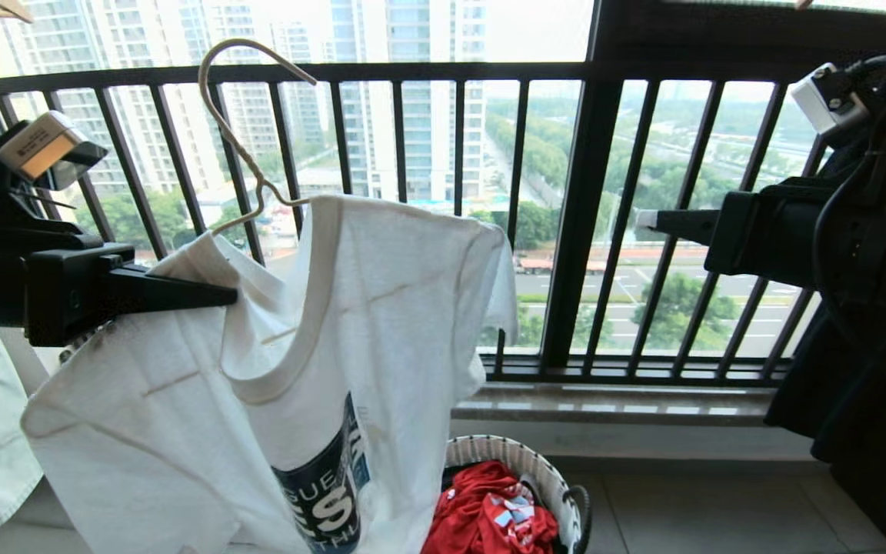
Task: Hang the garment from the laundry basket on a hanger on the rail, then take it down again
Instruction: Hang the clothes rack on the clothesline
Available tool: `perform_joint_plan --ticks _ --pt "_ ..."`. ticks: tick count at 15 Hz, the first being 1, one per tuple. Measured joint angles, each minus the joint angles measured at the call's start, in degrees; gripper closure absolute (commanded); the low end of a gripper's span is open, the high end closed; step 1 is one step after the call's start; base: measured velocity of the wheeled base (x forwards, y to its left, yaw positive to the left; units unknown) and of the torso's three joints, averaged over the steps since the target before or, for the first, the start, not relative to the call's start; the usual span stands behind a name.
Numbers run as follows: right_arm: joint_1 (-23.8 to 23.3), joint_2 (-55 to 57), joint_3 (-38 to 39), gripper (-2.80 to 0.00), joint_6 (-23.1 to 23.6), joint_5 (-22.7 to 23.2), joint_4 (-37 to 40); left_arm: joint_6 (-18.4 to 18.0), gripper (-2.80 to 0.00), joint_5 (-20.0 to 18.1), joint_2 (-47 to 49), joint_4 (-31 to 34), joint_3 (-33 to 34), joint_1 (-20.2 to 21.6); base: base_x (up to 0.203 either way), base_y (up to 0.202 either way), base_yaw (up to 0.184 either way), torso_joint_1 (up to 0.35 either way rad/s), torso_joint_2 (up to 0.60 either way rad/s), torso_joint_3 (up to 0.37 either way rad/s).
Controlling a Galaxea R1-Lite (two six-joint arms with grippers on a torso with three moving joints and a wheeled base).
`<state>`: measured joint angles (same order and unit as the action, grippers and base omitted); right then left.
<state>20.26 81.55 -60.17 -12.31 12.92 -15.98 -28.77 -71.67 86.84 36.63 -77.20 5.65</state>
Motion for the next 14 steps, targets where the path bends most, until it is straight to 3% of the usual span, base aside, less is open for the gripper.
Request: perform_joint_plan --ticks 14 --pt "-0.43 -1.42 -0.22 0.0 0.09 0.0 -1.95 0.11 0.0 0.13 -5.72 0.2 3.3 1.66 0.0 0.0 0.0 0.189 -0.49 -0.307"
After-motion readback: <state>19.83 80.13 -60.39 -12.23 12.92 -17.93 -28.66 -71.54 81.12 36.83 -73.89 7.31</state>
